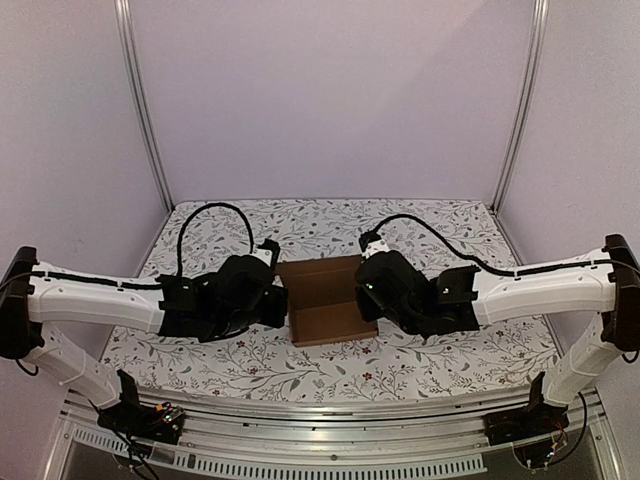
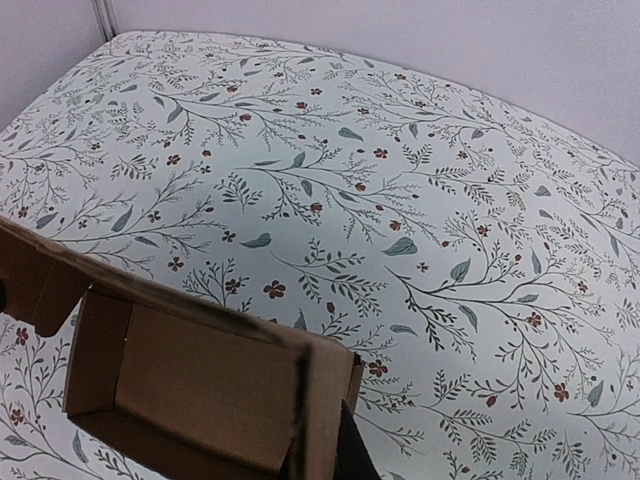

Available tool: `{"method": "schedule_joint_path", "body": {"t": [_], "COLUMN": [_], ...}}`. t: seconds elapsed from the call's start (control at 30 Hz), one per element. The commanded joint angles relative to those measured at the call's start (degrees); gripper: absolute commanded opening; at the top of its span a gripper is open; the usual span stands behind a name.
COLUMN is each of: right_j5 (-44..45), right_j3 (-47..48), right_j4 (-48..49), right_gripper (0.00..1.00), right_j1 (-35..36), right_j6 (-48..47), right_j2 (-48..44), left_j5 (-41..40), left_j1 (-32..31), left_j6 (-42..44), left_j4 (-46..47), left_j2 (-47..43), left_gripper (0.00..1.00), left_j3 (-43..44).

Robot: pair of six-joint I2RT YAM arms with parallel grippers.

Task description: Fold the paper box

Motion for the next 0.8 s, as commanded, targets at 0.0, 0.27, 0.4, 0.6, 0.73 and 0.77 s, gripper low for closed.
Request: {"method": "schedule_joint_path", "body": {"t": [0.0, 0.27, 0.4, 0.6, 0.73, 0.77], "right_j5": [5.4, 7.3, 7.3, 7.3, 7.2, 7.3], "right_j3": [3.7, 2.5, -0.4, -3.9, -5.5, -5.8], "right_j4": [2.7, 3.0, 4.3, 6.0, 6.7, 6.9], "right_gripper": [0.00, 0.00, 0.00, 0.00, 0.00, 0.00], "right_j1": [2.0, 2.5, 2.6, 2.6, 2.7, 2.8], "right_j6": [6.3, 9.8, 11.3, 14.7, 16.1, 16.5], "right_j2": [3.6, 5.6, 5.5, 6.0, 6.5, 6.6], "left_j5": [-3.1, -6.1, -6.6, -6.8, -6.9, -7.0], "left_j1": [-2.4, -3.6, -4.6, -5.9, -7.1, -7.4], "left_j6": [-3.1, -4.6, -5.1, -6.0, -7.7, -8.0], "left_j4": [-1.0, -1.1, -0.5, -0.6, -0.6, -0.7], "left_j2": [1.6, 3.3, 4.6, 7.3, 8.9, 9.3], "left_gripper": [0.00, 0.00, 0.00, 0.00, 0.00, 0.00], "left_j3": [2.8, 3.3, 2.8, 2.4, 2.2, 2.2]}}
